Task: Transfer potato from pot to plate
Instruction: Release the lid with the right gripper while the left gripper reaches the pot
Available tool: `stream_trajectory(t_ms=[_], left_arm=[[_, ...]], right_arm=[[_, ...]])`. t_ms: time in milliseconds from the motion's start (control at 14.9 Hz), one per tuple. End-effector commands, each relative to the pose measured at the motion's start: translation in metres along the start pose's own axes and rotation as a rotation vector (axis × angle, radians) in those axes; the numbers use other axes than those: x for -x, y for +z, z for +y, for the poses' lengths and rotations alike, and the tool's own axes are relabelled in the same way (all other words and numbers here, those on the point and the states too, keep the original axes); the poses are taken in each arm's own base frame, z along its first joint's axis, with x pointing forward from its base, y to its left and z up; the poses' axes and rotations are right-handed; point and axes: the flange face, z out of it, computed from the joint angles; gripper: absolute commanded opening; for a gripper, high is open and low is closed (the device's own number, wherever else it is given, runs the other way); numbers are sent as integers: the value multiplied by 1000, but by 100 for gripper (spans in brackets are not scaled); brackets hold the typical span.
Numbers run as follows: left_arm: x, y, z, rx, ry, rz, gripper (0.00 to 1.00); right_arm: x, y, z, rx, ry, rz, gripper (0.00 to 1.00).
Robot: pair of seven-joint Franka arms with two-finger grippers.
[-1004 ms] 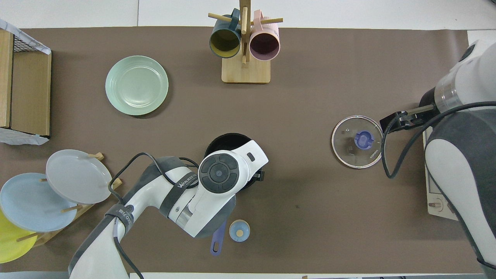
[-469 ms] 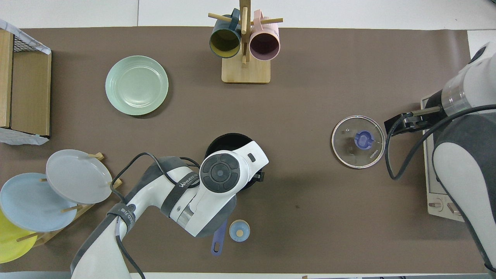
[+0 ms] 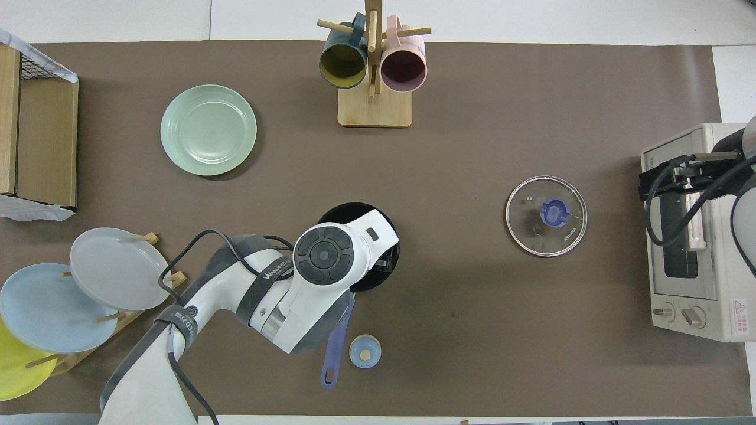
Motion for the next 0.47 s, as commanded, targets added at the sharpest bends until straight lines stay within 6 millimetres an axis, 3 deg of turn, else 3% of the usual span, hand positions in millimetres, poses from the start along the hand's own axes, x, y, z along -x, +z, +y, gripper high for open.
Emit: stream_trajectory(t_ms=[0,67,201,335,402], left_arm=[[1,5,-5,4,4,4,100],[1,4,-4,5,6,6,100],[3,4,1,7,9,8,100],[4,4,2,8,6,10,100],[4,4,2,6,4,7,100]], right_arm=[[-15,-3,-11,-8,-6,25,100],[-18,-12,-16,-8,-13,39,100],[-14,-14,-16,-10,-13,31,100],[-23,-11,-21,-4,-22,27,100],[-21,-15,-13,-22,-9,18,100]])
